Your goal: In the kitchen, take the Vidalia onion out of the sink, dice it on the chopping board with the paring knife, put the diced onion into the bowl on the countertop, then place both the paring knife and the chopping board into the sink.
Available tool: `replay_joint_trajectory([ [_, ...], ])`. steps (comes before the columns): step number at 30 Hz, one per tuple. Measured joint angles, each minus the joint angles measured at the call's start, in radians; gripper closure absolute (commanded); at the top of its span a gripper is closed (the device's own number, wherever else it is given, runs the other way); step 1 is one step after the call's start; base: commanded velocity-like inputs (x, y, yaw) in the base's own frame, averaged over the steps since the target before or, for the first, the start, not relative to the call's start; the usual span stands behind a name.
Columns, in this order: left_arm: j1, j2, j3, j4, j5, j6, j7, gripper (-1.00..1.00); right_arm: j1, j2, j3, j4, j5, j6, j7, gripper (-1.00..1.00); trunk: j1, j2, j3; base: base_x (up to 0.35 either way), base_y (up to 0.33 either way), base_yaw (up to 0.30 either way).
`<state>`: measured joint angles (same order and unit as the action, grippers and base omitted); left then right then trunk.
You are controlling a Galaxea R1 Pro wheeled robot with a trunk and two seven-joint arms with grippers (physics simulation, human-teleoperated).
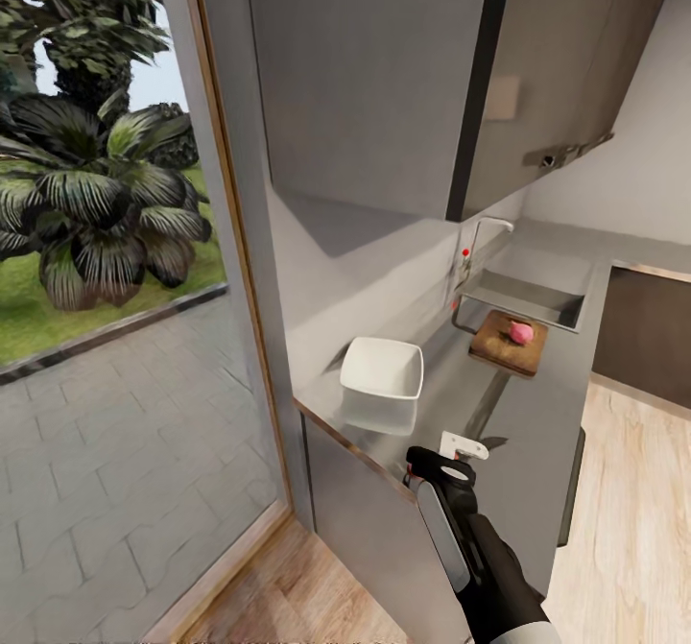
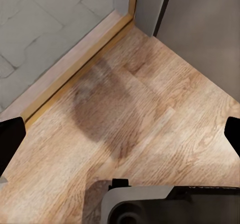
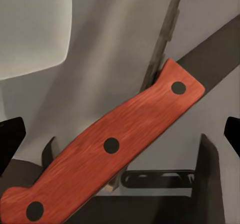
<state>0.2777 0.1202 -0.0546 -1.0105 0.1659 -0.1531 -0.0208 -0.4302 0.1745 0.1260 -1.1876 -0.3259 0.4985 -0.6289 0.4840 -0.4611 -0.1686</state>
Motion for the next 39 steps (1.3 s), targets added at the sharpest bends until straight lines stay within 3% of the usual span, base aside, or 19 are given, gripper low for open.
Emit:
replay_joint_trajectory([
  [14, 0.000, 0.000, 0.000, 0.000, 0.000, 0.000, 0.000, -1.00, 0.000, 0.000, 0.000, 0.000, -0.001, 0.000, 0.000, -1.00, 0.000, 0.000, -0.018, 0.019, 0.006, 0.000],
  [21, 0.000, 0.000, 0.000, 0.000, 0.000, 0.000, 0.000, -1.00, 0.000, 0.000, 0.001, -0.004, 0.023, 0.008, -0.002, -1.00, 0.000, -0.001, -0.028, 0.101, 0.022, 0.000],
  [39, 0.000, 0.000, 0.000, 0.000, 0.000, 0.000, 0.000, -1.00, 0.000, 0.000, -0.001, -0.035, 0.014, 0.004, -0.001, -1.00, 0.000, -0.001, -0.047, 0.005, 0.000, 0.000],
])
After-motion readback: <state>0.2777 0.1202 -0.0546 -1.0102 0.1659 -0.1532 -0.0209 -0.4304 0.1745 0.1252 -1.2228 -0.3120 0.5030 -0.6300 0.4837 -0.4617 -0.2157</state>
